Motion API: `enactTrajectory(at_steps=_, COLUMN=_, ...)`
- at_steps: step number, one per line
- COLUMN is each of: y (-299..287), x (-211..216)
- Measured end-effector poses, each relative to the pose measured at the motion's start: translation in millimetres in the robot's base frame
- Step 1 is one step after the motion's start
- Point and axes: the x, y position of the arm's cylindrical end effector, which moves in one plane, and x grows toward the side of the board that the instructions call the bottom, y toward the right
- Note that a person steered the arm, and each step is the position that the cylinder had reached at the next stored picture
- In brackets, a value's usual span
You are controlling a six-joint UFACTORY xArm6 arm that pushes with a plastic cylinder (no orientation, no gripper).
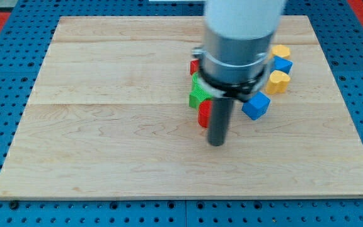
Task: Point your arm on the left side of red circle
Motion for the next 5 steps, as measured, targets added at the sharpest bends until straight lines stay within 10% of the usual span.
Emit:
enactTrajectory(at_steps=2, y=-87, x=-3)
enactTrajectory(at_steps=5, y=-65, x=-40)
